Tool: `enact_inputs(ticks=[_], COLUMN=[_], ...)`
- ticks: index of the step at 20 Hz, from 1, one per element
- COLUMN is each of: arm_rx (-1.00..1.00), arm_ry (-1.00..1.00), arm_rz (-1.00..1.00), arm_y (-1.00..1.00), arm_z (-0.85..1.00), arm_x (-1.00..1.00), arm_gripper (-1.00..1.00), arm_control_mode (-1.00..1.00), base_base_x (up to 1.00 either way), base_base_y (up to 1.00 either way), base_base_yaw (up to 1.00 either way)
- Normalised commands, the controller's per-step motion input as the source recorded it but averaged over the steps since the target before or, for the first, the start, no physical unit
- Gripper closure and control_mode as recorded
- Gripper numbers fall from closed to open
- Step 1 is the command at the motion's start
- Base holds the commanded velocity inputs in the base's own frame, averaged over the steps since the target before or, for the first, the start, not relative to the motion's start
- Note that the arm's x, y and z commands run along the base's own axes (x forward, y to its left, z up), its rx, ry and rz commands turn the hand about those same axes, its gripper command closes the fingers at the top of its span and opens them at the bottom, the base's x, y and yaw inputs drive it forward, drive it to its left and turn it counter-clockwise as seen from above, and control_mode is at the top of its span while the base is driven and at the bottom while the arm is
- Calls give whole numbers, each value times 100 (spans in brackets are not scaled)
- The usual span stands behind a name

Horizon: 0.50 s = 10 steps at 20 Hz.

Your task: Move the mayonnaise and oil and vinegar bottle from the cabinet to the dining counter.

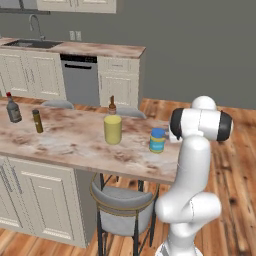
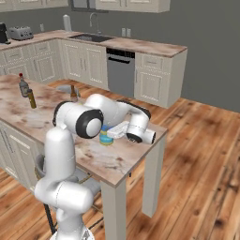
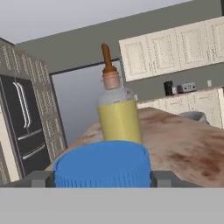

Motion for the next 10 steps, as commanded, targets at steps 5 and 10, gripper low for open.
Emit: enact_inputs(ticks=[5, 10], arm_rx=[-1, 0], arm_ry=[-11, -5], arm_rz=[2, 0], arm_y=[20, 13], arm_z=[-7, 8], arm_x=[-27, -32], arm_gripper=[-100, -100], arm_control_mode=[-100, -100], base_base_x=[0, 0], base_base_y=[0, 0], base_base_yaw=[0, 0])
